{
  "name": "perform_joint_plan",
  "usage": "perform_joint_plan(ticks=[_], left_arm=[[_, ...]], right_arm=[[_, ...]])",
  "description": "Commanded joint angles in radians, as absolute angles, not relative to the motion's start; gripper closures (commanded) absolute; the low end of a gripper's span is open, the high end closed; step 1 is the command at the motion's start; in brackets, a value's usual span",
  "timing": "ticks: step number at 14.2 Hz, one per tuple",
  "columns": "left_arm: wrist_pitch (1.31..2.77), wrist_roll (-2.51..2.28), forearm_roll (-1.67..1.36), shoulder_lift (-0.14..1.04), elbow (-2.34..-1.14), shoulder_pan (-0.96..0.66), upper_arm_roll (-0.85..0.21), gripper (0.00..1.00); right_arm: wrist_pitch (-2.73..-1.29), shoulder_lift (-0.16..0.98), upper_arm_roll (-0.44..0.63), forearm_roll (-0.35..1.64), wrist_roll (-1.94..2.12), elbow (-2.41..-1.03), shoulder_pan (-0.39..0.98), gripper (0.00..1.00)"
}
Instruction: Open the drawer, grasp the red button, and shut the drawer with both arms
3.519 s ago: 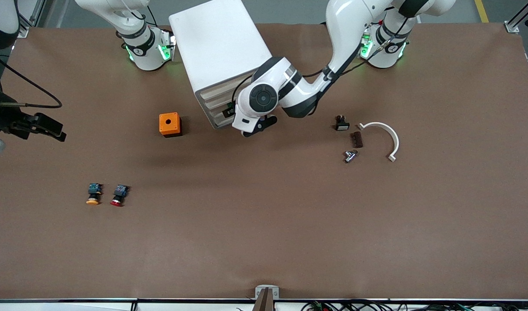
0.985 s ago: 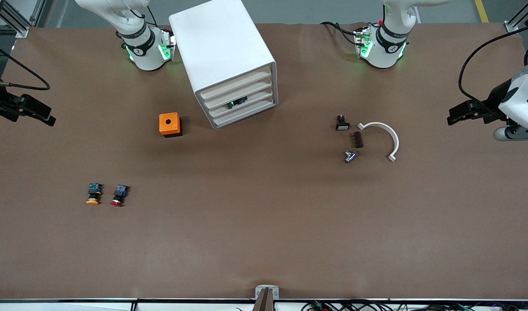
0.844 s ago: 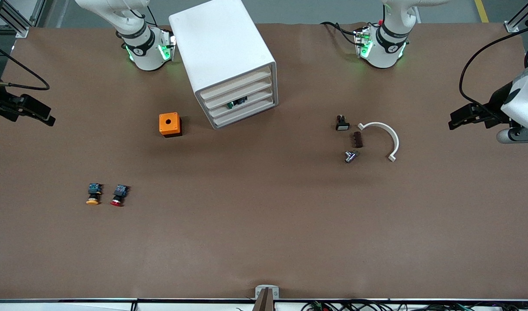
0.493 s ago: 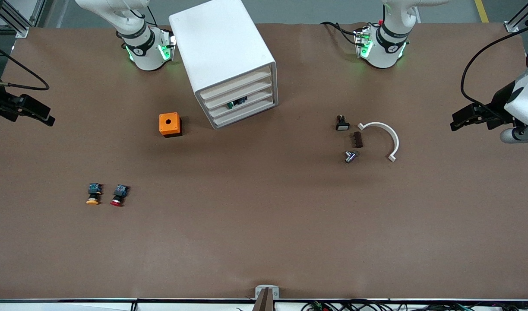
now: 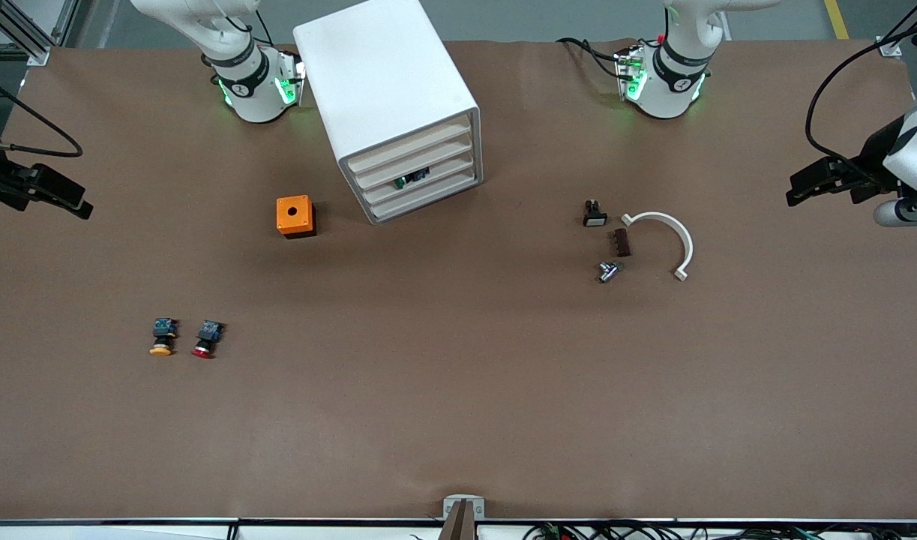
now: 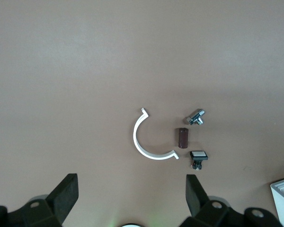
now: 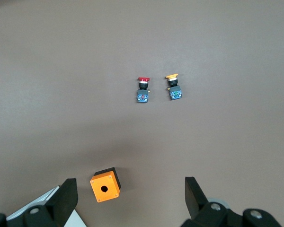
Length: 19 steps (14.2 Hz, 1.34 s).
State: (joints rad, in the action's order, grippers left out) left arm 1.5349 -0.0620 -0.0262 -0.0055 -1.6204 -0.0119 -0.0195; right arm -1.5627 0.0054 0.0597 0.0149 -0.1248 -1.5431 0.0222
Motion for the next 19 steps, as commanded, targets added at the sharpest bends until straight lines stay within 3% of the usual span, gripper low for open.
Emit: perform_joint_plan(ticks=[1,19], left_arm=[[1.514,-0.043,-0.008,-0.015,-1.612,-0.012,-0.025,0.00],[1.509,-0.044,-0.005,-0.015,-1.591,-0.012,-0.025,0.00]], right_arm=[[-1.574,-0.023,0.048,0.014,-0.126,-1.569,0.003,0.00],[-1.575,-0.020,0.048,0.017,-0.124,-1.565,-0.002,0.00]])
